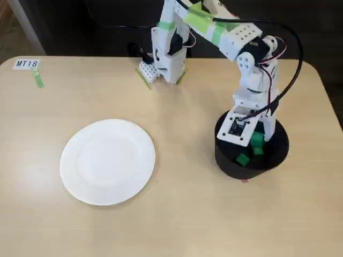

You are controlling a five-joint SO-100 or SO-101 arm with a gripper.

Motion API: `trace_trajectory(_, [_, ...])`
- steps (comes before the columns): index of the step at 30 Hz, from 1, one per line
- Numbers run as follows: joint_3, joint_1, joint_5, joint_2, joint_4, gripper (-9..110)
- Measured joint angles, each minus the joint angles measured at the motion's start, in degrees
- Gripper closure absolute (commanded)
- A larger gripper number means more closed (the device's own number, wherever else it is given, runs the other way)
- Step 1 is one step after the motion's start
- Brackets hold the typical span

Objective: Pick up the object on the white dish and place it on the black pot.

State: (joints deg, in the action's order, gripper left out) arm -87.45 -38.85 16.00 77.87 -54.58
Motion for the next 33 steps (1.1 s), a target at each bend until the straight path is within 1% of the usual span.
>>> trace_trajectory(1, [1.32,0.18,0.26,-0.35,-0.88,75])
trace_trajectory(2, [2.55,0.26,0.53,-0.88,-2.02,80])
trace_trajectory(4, [4.75,0.44,0.53,-1.76,-4.31,93])
trace_trajectory(5, [5.98,0.53,0.44,-1.93,-5.19,101])
trace_trajectory(9, [10.90,1.49,0.35,-2.29,-9.23,101])
trace_trajectory(14, [15.91,7.12,-3.43,-0.26,-14.06,101])
trace_trajectory(17, [16.17,11.87,-7.73,4.75,-16.17,101])
trace_trajectory(23, [15.38,21.88,-16.17,17.67,-24.70,101])
trace_trajectory(26, [8.44,23.99,-18.81,28.65,-25.84,101])
trace_trajectory(30, [-7.65,28.65,-20.74,46.67,-23.55,102])
trace_trajectory(33, [-18.46,29.44,-20.74,57.57,-22.50,102])
